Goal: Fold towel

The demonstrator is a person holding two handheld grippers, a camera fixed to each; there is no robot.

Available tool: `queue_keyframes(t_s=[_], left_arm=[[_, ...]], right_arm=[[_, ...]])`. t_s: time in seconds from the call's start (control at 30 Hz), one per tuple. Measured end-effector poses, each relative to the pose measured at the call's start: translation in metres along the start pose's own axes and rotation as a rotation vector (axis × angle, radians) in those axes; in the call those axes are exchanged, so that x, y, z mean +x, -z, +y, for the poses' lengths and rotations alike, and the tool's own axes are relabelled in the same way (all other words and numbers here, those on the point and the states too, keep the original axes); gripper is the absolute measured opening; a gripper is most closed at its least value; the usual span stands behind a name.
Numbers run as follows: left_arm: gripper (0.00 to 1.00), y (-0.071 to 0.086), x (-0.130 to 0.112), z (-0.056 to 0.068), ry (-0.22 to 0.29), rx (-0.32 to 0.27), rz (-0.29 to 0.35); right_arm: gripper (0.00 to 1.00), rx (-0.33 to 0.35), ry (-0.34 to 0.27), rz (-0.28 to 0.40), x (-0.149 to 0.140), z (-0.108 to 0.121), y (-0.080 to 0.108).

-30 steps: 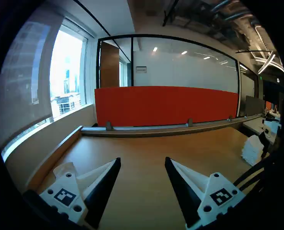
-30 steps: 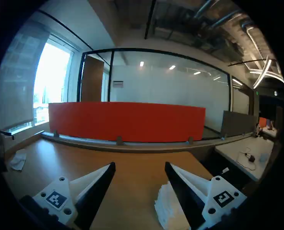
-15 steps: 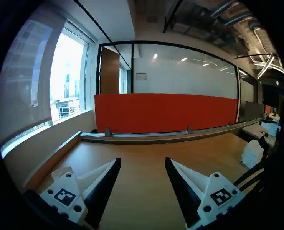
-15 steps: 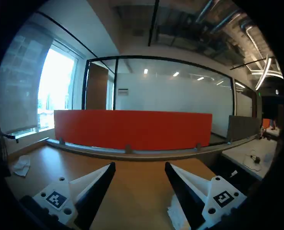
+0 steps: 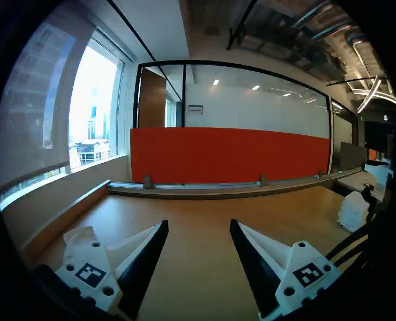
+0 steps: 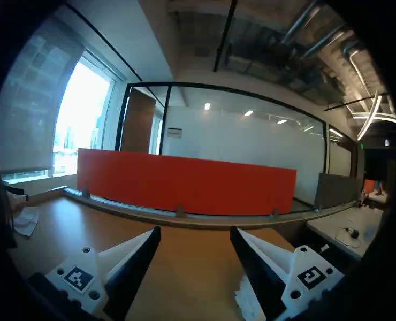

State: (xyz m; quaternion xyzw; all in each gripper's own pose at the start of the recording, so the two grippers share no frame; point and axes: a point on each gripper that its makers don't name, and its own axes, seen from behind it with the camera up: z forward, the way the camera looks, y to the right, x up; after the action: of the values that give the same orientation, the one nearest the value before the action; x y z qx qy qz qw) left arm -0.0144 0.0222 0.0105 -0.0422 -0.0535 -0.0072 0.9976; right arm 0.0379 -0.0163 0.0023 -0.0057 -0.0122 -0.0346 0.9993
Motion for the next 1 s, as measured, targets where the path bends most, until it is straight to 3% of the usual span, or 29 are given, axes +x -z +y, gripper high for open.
queue_keyframes(t_s=[0.2, 0.4, 0.6, 1.0], left_arm=[[0.85, -0.005, -0.015, 0.004, -0.001, -0.013, 0.013], [0.85, -0.007, -0.028, 0.002, -0.011, 0.002, 0.037], [0.85, -0.010, -0.041, -0.002, -0.007, 0.020, 0.063], [0.85, -0.015, -0.062, -0.010, 0.005, 0.037, 0.110]], right_arm=[[1.00, 0.002, -0.006, -0.001, -0.005, -0.009, 0.003], [1.00, 0.027, -0.052, -0.013, -0.011, -0.019, 0.004], [1.00, 0.023, -0.111, -0.010, -0.008, -0.015, 0.002], [1.00, -0.006, -0.121, 0.018, -0.007, -0.004, 0.003]])
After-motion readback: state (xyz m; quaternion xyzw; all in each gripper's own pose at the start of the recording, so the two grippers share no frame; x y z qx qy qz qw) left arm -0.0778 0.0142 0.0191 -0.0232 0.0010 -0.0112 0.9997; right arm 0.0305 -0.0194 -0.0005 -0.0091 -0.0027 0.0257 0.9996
